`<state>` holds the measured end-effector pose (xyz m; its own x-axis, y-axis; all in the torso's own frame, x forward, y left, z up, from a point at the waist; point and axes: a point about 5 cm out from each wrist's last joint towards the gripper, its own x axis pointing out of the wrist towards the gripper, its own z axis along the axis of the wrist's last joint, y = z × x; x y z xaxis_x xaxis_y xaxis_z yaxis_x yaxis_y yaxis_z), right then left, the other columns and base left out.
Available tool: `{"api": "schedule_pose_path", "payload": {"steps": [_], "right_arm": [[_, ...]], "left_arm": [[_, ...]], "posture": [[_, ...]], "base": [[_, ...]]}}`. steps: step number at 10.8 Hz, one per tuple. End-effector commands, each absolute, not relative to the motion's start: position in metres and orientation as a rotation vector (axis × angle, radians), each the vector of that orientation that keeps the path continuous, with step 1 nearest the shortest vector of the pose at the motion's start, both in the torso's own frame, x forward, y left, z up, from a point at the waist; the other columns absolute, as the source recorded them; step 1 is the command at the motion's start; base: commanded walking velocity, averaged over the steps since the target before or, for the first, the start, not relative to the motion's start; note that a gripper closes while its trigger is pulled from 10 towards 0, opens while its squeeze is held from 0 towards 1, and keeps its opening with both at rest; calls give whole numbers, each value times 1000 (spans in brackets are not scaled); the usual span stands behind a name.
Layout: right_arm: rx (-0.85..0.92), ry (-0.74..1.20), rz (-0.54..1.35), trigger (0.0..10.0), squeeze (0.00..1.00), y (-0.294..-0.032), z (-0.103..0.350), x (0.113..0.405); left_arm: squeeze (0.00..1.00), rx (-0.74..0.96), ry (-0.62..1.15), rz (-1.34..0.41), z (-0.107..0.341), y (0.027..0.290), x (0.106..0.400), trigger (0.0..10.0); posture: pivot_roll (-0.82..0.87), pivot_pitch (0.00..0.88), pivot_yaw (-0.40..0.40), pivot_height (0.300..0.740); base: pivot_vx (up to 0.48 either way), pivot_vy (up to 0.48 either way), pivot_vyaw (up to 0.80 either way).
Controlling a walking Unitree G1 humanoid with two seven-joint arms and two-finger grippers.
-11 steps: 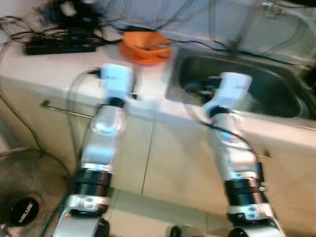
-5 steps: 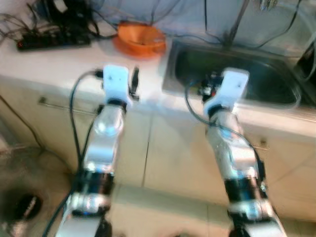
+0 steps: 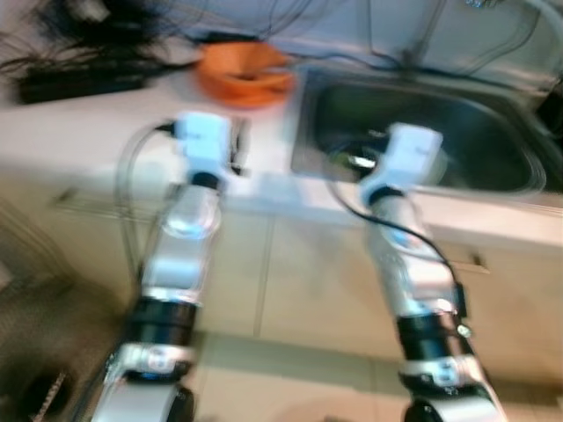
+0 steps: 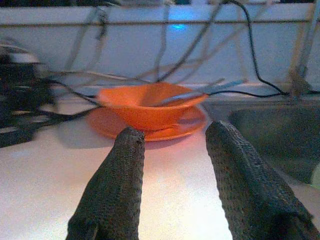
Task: Kitchen organization
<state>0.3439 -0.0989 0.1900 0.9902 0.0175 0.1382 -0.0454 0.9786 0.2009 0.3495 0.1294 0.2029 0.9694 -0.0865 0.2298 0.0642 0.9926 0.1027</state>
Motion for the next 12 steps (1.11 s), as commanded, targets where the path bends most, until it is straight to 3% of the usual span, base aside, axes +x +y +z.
{"api": "schedule_pose_path", "payload": {"steps": [1,5,12], "right_arm": [[204,-137,-3,10000,0,-109,190,344],[201,-132,-3,10000,0,-108,188,344],[197,-119,-4,10000,0,-107,183,344]], "left_arm": [[0,86,-235,-114,205,117,350,10000],[0,111,-249,-122,208,116,350,10000],[0,115,-305,-190,213,105,345,10000]], "posture": [[-33,55,-93,719],[-28,53,-90,719],[-21,31,-93,719]], "base": [[300,345,0],[300,343,0],[0,0,0]]}}
